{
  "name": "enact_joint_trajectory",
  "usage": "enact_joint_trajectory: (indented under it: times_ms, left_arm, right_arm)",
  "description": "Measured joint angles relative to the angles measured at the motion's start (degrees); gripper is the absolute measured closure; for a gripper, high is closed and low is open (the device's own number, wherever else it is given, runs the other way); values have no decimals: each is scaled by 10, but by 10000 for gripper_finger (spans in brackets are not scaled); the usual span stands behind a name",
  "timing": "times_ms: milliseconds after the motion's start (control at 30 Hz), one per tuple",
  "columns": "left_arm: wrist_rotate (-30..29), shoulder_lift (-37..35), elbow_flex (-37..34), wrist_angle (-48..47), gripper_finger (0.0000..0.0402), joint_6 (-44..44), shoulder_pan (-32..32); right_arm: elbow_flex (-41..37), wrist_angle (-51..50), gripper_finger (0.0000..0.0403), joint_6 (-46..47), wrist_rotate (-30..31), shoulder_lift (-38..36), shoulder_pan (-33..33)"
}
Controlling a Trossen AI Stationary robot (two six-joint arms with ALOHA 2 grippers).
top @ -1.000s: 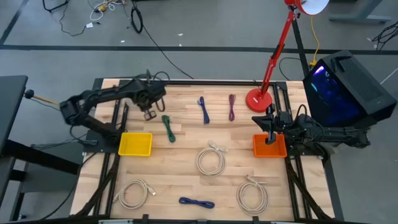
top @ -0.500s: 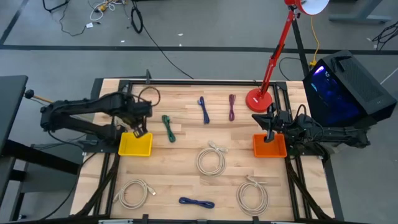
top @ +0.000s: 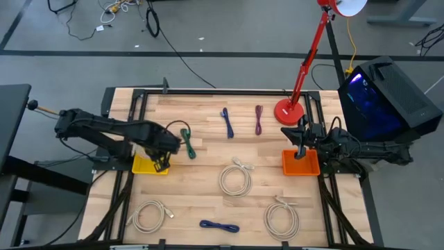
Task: Pick & Place USB Port
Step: Put the brown HDMI cable into the yellow basket
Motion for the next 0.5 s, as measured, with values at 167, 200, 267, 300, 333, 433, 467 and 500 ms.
enact_joint_trajectory:
  times_ms: [167,200,267,300,333,433,467,500]
  left_arm:
    - [16,22,0,-24,373,-32,-27]
    - [19,24,0,-21,373,-39,-32]
    - [31,23,0,-11,373,-51,-44]
    - [38,24,0,-6,373,-57,-49]
    - [43,27,0,-5,373,-62,-53]
    - [47,29,0,-7,373,-92,-69]
    - [50,29,0,-8,373,-101,-74]
    - [51,30,0,-9,373,-111,-79]
  right_arm:
    - [0,-3,396,-1,0,0,0]
    - [0,-3,396,-1,0,0,0]
    - [0,-3,396,-1,0,0,0]
    - [0,-3,396,-1,0,0,0]
    - [0,-3,396,-3,0,0,0]
    - [0,-6,396,-7,0,0,0]
    - [0,-7,396,-8,0,0,0]
    - [0,-7,396,-8,0,0,0]
